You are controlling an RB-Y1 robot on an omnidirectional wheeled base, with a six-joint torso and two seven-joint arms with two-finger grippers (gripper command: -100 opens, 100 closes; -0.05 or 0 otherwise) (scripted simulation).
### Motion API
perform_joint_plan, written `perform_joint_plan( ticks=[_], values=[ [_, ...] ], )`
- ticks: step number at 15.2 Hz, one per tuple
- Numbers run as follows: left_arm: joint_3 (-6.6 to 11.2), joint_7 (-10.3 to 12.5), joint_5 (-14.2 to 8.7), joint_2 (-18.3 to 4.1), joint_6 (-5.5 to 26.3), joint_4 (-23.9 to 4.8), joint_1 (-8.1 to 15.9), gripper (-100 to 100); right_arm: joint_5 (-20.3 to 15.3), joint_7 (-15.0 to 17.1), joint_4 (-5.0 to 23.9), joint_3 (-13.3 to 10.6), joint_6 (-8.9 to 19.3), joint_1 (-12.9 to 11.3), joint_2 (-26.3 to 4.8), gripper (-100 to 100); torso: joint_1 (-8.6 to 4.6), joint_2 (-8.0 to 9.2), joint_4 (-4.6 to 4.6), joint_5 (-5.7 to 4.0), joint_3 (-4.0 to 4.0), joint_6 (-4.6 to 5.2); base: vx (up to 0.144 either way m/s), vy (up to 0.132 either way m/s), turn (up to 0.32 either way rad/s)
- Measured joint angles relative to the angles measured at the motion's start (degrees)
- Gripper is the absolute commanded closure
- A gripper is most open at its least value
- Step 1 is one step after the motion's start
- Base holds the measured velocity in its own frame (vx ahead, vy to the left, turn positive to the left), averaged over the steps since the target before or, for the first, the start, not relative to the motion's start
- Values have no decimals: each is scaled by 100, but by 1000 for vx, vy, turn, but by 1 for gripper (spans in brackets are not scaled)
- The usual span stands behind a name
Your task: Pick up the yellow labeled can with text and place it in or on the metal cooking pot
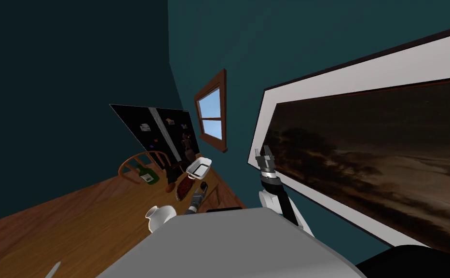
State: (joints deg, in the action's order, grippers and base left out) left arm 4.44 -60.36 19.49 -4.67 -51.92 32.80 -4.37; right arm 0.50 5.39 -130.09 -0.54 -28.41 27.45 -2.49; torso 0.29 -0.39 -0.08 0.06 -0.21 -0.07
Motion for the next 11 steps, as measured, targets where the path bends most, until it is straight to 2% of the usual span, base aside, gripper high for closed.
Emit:
perform_joint_plan(
  ticks=[2, 3, 4, 5, 9, 10, 11],
  values=[
    [-139, 12, 168, 100, 122, 310, -122, -100, 0, 0, 0, -1, 0, -1, 0, 0, 0, -5, -1, 0, -4, 4, 114, 68, 318],
    [-194, -17, 255, 192, 166, 317, -81, -100, 0, 0, 0, 0, 0, 0, 0, 0, 1, -9, -2, 1, -5, 2, 127, 76, 463],
    [-270, -56, 363, 294, 211, 398, -100, -100, 0, 0, 0, 0, 0, 0, 0, 0, 3, -11, -3, 1, -7, 1, 77, 38, 154],
    [-292, -68, 392, 317, 235, 432, -112, 100, 0, 0, 0, -1, 0, -2, 0, 0, -2, 0, -1, 0, -2, 7, 29, 11, -3],
    [-301, -69, 394, 327, 218, 437, -108, 100, 0, 0, 0, -2, 1, -4, 1, 0, -2, 18, 0, -1, 7, 6, 3, 0, -2],
    [-302, -68, 394, 328, 218, 437, -108, 100, 0, 0, 0, -2, 1, -4, 1, 0, -2, 19, 0, -2, 7, 5, -50, -26, -325],
    [-246, -68, 334, 272, 166, 283, -17, 100, 0, 0, 1, -3, 1, -7, 1, 0, -5, 22, 0, 1, 7, 17, -104, -37, -461]
  ],
)
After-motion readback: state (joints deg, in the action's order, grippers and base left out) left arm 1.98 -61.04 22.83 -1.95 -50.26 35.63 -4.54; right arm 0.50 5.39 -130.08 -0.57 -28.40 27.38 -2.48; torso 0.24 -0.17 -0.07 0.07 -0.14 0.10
